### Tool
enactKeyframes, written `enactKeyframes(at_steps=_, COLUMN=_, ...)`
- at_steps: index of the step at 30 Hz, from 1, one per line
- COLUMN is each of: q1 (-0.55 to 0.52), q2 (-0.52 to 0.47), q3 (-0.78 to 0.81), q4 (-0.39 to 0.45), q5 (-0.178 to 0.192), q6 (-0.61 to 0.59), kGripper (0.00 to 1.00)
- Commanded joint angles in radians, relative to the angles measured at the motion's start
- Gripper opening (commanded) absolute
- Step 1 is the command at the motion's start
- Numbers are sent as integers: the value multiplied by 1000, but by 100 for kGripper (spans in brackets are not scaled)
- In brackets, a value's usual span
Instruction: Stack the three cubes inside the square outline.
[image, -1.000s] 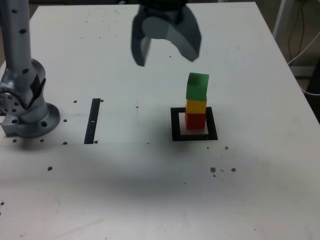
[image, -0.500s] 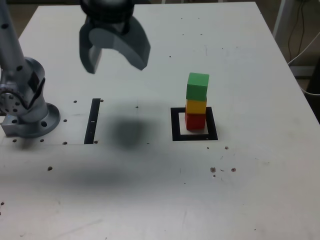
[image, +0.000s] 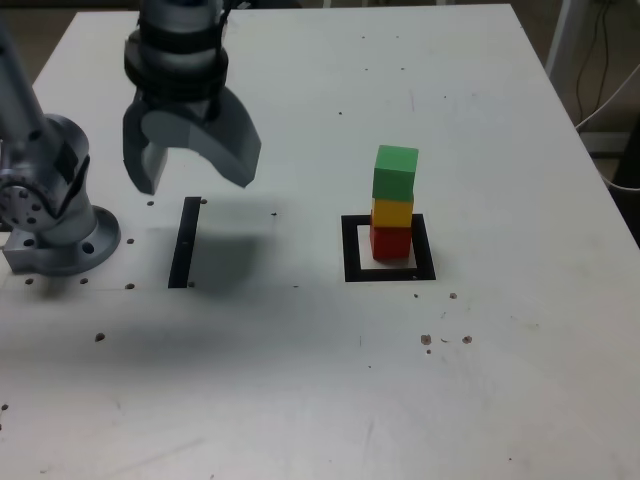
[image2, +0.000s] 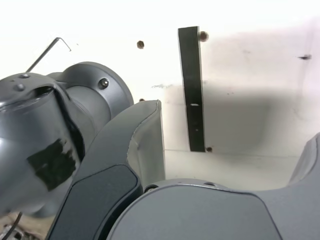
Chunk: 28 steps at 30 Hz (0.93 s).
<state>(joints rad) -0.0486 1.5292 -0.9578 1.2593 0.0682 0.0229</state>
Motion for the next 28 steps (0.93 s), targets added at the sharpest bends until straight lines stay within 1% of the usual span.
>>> enactKeyframes(at_steps=1, q1=8, q2=-8, q3=30, q4=-23, q5=-4, q6=-1, kGripper=99)
enactKeyframes(at_steps=16, q1=26, q2=8, q3=222, q4=-223, q5=-21, q6=-1, kGripper=99)
enactKeyframes(at_steps=21, q1=30, q2=10, q3=243, q4=-249, q5=-27, q6=-1, kGripper=99)
enactKeyframes(at_steps=28, q1=30, q2=8, q3=253, q4=-263, q5=-33, q6=-1, kGripper=99)
